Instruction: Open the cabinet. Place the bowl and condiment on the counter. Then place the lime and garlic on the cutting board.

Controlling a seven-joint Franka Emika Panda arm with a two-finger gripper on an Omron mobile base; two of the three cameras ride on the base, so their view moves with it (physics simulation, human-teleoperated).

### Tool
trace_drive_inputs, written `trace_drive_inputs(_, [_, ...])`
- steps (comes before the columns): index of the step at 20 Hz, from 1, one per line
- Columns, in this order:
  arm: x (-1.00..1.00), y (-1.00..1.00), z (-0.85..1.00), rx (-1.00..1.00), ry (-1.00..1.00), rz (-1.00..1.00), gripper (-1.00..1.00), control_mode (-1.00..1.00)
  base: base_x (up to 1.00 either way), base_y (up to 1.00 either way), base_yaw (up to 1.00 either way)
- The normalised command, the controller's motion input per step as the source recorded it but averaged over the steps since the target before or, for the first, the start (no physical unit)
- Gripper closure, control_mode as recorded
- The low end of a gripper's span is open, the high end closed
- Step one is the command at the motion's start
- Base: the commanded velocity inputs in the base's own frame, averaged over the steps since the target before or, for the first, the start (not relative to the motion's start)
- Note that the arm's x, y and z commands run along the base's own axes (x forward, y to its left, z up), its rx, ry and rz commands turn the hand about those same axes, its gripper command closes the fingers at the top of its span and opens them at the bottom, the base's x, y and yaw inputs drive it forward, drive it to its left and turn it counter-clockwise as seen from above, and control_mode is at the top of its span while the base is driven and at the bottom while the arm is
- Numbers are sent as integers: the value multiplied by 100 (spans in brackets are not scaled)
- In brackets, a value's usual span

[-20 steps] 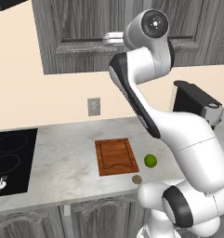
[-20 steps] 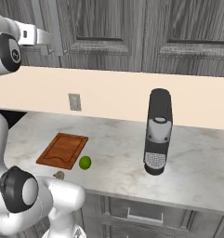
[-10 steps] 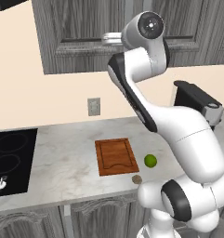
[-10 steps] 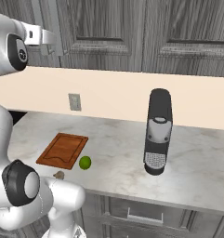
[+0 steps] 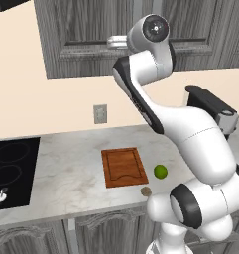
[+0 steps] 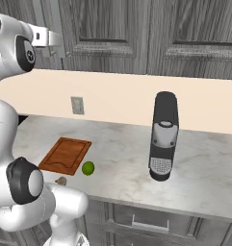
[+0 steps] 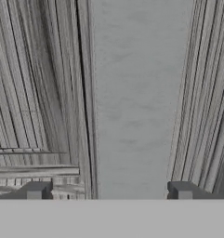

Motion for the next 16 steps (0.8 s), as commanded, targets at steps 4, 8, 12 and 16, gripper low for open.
trace_drive_inputs(4, [31, 0, -15, 0, 0, 0, -100, -100, 0, 0, 0])
trace_drive_inputs(8, [31, 0, -15, 0, 0, 0, -100, -100, 0, 0, 0])
trace_drive_inputs(12, [36, 2, -18, 0, 0, 0, 100, -100, 0, 0, 0])
trace_drive_inputs(16, [40, 11, -21, -3, 0, 0, 100, -100, 0, 0, 0])
